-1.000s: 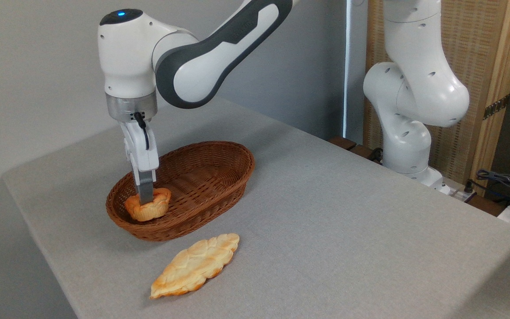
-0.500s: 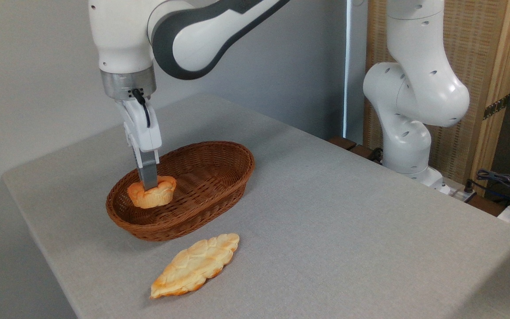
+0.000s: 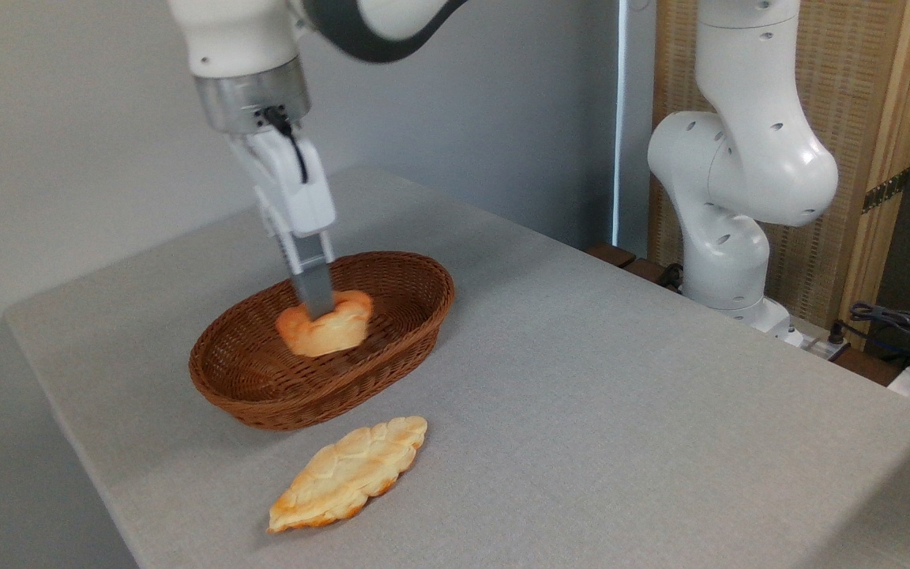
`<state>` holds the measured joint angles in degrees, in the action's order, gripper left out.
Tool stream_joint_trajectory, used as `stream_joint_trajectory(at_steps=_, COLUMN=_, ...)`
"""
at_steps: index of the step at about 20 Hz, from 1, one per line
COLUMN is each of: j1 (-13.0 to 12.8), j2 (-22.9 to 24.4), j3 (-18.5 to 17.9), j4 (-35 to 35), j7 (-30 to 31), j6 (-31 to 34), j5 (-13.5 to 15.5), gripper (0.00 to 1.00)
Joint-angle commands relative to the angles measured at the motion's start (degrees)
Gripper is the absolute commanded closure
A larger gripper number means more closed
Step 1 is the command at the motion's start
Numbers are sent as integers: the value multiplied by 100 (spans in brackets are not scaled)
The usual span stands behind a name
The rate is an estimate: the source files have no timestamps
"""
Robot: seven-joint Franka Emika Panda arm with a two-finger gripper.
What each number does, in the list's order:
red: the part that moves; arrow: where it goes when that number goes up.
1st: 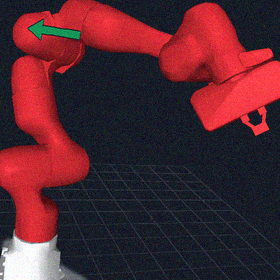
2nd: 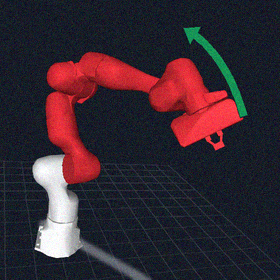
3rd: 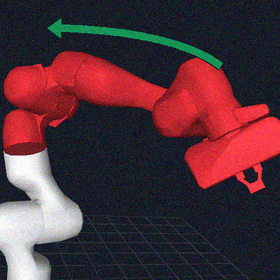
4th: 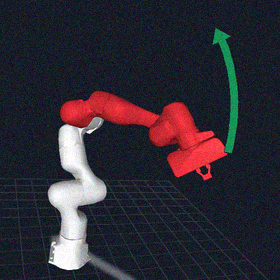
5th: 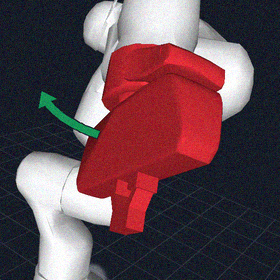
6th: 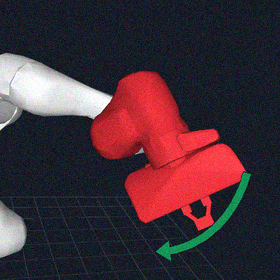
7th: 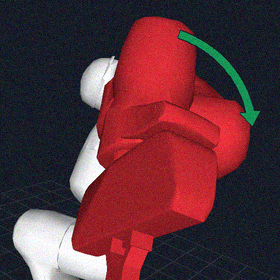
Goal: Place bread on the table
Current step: 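Lift the bread roll out of the basket and carry it beside the basket, then lower the bread roll onto the table and open the gripper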
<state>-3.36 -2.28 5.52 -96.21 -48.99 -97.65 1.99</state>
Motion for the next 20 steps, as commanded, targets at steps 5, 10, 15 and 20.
stream_joint_trajectory(at_steps=5, j1=-51, j2=1168, j3=-1166, j4=-1408, j7=-2386, j6=378, j5=-23, gripper=70)
stream_joint_trajectory(at_steps=10, j1=-69, j2=1159, j3=-1237, j4=-2269, j7=-2880, j6=-43, j5=-41, gripper=55)
stream_joint_trajectory(at_steps=15, j1=-77, j2=1142, j3=-1228, j4=-2341, j7=-2888, j6=-123, j5=-41, gripper=16)
stream_joint_trajectory(at_steps=20, j1=-77, j2=1142, j3=-1237, j4=-2324, j7=-2862, j6=-141, j5=-41, gripper=0)
